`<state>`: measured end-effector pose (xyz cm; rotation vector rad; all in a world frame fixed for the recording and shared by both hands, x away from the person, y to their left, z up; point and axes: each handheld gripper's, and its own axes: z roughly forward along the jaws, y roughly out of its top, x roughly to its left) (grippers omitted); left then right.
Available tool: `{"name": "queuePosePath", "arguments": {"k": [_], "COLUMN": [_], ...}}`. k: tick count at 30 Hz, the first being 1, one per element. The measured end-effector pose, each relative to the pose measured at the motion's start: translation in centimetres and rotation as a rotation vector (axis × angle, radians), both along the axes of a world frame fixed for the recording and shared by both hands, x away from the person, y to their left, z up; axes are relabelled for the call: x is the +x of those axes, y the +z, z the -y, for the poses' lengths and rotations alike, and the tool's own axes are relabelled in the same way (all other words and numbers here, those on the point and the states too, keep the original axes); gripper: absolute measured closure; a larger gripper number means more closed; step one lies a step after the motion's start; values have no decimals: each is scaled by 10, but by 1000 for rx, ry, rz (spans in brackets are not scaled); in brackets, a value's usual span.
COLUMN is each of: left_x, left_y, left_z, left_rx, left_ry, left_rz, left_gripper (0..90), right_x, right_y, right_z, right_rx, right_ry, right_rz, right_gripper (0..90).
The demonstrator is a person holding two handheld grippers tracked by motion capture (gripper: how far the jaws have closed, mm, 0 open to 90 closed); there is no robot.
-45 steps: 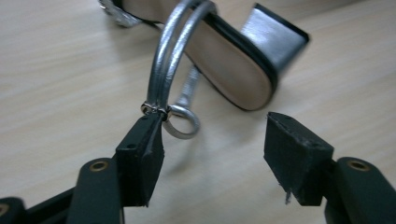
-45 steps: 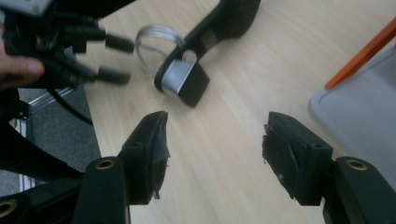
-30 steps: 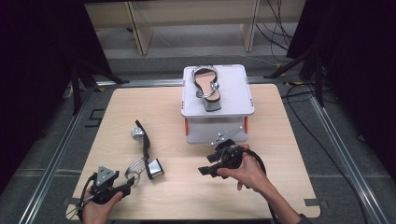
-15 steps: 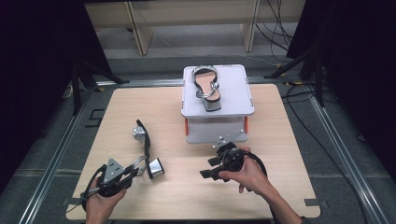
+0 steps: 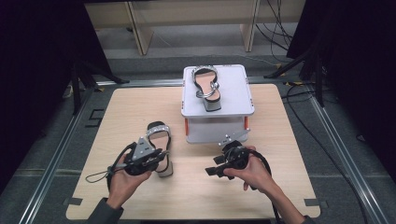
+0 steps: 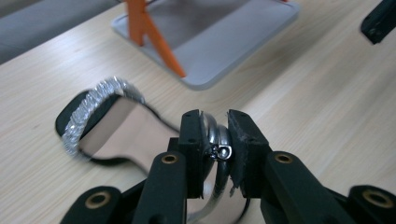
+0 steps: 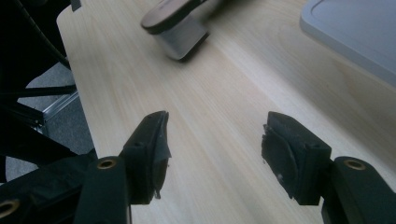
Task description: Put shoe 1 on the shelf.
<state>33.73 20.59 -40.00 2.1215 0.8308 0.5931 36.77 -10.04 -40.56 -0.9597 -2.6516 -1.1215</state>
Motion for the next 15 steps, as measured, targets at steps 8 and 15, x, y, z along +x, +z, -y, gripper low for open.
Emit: {"name": "queuePosePath", "arguments": {"k": [8, 15], "left_x": [1, -13], "left_y": [-1, 6], "left_z": [24, 5], "left_rx": [-41, -137], "left_ry": [-50, -8], "left_rz": [-50, -79], "left_gripper": [749, 444], "right_x": [1, 1], "right_y": [-2, -8], "right_z": [10, 2], "right_rx": [-9, -20], "right_ry": [-16, 9], "right_rz": [-4, 3], "right_gripper": [404, 398]}}
